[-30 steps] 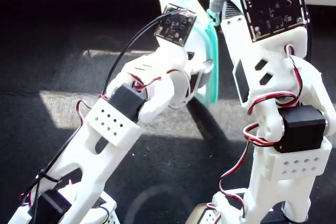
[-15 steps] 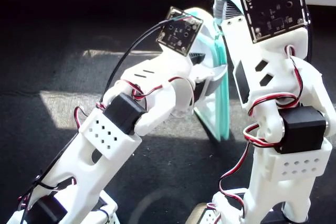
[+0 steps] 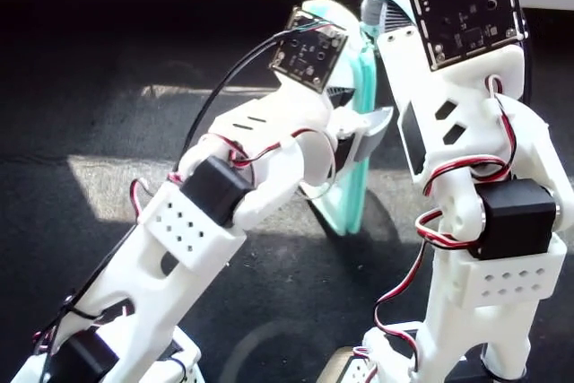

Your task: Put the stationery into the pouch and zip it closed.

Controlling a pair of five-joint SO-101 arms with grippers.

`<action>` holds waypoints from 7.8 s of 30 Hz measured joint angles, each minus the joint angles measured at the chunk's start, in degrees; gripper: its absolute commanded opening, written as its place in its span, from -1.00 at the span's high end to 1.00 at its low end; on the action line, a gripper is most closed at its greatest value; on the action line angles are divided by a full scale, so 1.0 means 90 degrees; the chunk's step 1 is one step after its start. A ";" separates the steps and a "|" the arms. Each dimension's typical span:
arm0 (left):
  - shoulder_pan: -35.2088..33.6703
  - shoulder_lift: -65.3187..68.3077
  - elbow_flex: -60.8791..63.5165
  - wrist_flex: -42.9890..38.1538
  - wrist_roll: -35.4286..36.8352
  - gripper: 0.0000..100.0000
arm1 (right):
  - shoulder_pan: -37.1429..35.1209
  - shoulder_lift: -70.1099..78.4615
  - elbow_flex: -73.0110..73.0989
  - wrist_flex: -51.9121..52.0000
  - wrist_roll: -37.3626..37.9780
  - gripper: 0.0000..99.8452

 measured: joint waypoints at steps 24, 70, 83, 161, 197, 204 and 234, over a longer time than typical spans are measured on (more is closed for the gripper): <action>-0.0938 0.1016 -0.0557 0.0107 0.0010 0.62 | 0.0000 0.0010 0.0010 0.0000 0.0000 0.99; -0.0049 -0.0430 -0.0733 0.1084 -0.0303 0.61 | -0.0020 0.0010 0.0010 -0.0049 0.0000 0.99; -0.0567 -0.0400 -0.0733 0.0772 -0.0332 0.61 | 0.0000 0.0010 0.0010 -0.0049 0.0313 0.99; -0.0654 0.0899 -0.2667 0.2803 -0.0332 0.98 | 0.1866 0.0000 0.5284 -0.2725 0.0654 0.99; -0.0830 0.0899 -0.2471 0.2696 -0.0322 0.98 | 0.2217 -0.5548 0.9143 -0.1045 0.0713 0.43; -0.0957 0.0899 -0.2471 0.2676 -0.0342 0.98 | 0.2940 -0.5578 0.9817 -0.1895 -0.0459 0.43; -0.0987 0.0899 -0.2471 0.2803 -0.0889 0.98 | -0.1221 0.0098 0.2032 0.2540 -0.1846 0.43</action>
